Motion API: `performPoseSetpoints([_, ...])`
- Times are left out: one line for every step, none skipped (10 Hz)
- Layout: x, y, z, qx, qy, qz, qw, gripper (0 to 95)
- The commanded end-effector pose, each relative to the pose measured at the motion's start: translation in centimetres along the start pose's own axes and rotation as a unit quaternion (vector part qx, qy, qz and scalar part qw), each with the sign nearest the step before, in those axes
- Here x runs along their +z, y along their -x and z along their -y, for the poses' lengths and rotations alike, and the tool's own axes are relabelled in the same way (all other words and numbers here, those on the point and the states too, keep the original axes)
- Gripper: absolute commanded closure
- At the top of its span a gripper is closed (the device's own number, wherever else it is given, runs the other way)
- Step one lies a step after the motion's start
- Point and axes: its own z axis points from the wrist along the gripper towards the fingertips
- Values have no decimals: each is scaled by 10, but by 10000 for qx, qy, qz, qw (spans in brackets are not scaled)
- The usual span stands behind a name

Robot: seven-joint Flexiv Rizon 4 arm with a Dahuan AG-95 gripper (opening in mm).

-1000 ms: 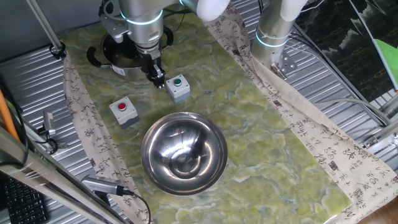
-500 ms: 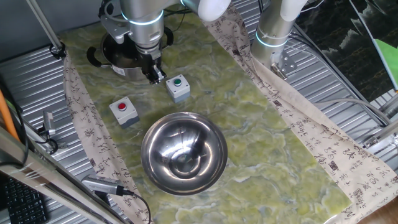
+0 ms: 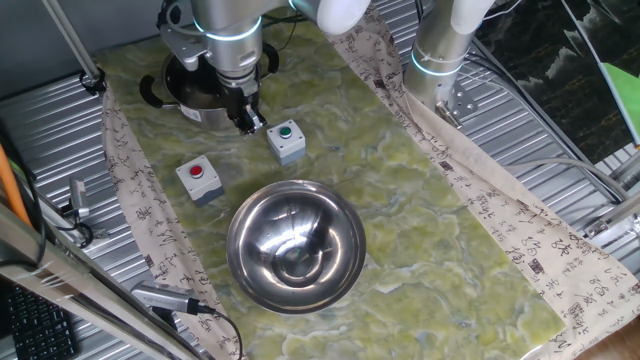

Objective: Scoop water with a large spoon from one bowl to another

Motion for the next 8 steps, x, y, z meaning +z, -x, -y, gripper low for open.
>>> performPoseSetpoints([1,15,24,-868,-99,40,9962,950])
performPoseSetpoints([-7,26,36,-1193,-168,-61,9927,950])
performPoseSetpoints([-13,32,40,-1417,-240,-100,9896,950])
performPoseSetpoints([-17,36,42,-1744,-311,-65,9842,950])
performPoseSetpoints([-20,38,47,-2142,-202,-99,9765,950])
performPoseSetpoints([-22,39,55,-2781,-193,-205,9601,950])
performPoseSetpoints([-24,37,61,-3161,-54,-384,9479,950])
performPoseSetpoints([-31,29,72,-3961,93,-728,9153,950])
